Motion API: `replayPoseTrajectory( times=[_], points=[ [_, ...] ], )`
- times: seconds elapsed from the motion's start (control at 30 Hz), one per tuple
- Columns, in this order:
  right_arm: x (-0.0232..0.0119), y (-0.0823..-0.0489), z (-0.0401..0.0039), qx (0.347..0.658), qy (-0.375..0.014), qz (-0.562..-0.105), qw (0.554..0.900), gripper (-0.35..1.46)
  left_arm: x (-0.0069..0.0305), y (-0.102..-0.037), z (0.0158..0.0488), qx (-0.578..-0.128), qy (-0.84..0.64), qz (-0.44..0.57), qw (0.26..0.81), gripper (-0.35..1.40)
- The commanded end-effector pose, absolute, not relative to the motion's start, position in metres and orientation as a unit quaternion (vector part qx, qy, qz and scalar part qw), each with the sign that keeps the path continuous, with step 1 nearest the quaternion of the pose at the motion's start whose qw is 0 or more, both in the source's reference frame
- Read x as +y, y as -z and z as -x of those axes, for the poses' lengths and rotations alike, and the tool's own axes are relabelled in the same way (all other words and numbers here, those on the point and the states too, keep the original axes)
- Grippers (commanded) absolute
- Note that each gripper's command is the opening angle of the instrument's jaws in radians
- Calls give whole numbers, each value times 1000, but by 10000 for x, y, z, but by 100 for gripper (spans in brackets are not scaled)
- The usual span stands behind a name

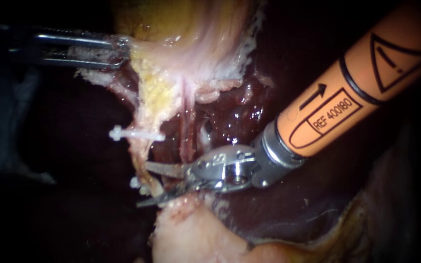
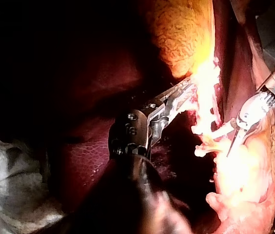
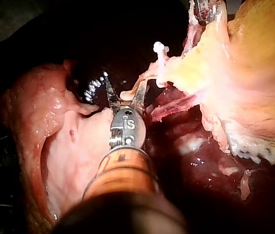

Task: Go to the cutting position left tube

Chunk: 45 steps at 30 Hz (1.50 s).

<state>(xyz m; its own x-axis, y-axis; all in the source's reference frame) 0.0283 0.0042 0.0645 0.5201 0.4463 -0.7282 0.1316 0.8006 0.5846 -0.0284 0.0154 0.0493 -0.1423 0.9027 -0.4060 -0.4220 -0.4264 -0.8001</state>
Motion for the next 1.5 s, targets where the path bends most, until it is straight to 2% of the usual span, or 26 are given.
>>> replayPoseTrajectory(
  times=[0.03, 0.4, 0.93, 1.5],
  points=[
    [43, -645, -282, 481, -96, -301, 818, 138, 154, -493, 284, -262, -709, 459, 467, -35],
    [48, -649, -263, 479, -97, -306, 817, 140, 154, -493, 284, -262, -709, 459, 467, -35],
    [68, -679, -247, 480, -109, -312, 813, 141, 154, -493, 284, -263, -709, 459, 466, -35],
    [77, -691, -260, 501, -119, -327, 793, 143, 153, -493, 285, -263, -709, 459, 467, -35]
  ],
)
